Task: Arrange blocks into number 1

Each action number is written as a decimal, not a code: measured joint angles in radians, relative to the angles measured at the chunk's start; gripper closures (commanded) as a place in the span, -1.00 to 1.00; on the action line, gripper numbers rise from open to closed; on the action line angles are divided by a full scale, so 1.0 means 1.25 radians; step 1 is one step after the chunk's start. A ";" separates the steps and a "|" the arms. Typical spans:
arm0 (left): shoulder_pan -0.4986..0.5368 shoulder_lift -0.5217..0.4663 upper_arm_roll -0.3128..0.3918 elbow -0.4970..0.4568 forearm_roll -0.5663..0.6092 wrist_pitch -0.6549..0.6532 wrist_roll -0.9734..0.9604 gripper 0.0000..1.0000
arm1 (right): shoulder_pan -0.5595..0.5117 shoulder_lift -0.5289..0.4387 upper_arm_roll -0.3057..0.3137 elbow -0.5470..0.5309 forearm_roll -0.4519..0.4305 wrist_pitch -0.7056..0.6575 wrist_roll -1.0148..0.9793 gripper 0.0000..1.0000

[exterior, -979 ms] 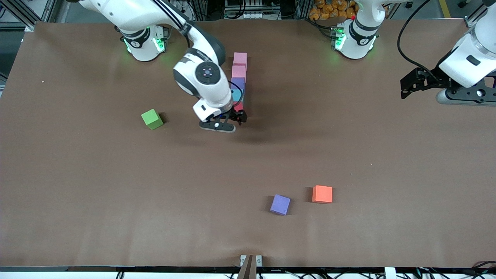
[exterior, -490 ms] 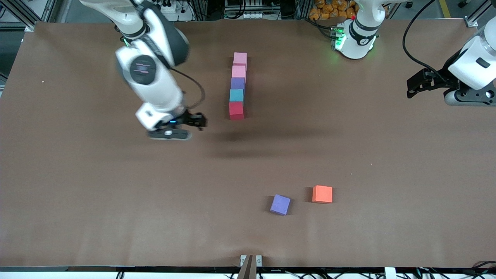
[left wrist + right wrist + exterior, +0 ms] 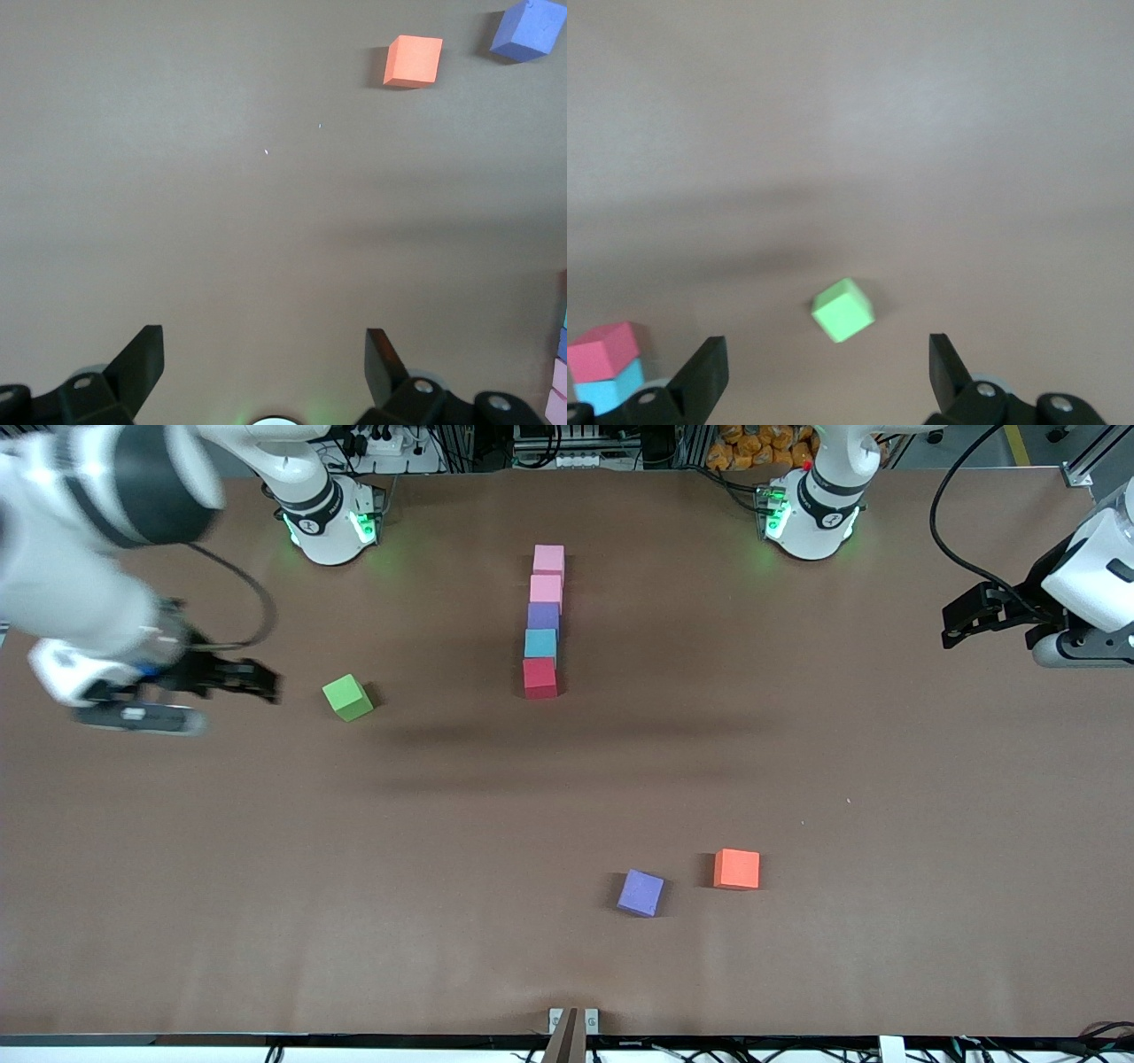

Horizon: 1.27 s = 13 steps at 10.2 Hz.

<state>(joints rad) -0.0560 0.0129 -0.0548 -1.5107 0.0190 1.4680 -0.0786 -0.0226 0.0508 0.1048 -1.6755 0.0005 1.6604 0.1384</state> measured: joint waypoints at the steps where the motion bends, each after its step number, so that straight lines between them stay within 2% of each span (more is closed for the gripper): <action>1: 0.000 -0.003 0.002 0.004 0.000 0.000 0.000 -1.00 | -0.001 0.000 -0.038 0.024 0.002 -0.020 -0.049 -1.00; 4: 0.000 -0.017 0.004 0.008 0.000 -0.002 0.000 -1.00 | -0.001 0.000 -0.103 0.103 0.007 -0.096 -0.079 -1.00; 6: -0.002 -0.016 0.004 0.008 0.000 -0.002 0.000 -1.00 | 0.002 0.000 -0.108 0.143 0.007 -0.130 -0.099 -1.00; 8: -0.005 -0.016 0.004 0.008 0.000 0.002 0.000 -1.00 | 0.003 0.002 -0.116 0.145 0.007 -0.136 -0.176 -1.00; 13: -0.013 -0.016 0.002 0.008 0.000 0.016 0.000 -1.00 | 0.025 0.002 -0.128 0.139 0.007 -0.142 -0.195 -1.00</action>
<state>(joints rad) -0.0725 -0.0066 -0.0517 -1.5006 0.0190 1.4875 -0.0786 0.0089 0.0535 -0.0551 -1.5023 0.0088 1.4830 -0.1055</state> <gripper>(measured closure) 0.000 0.000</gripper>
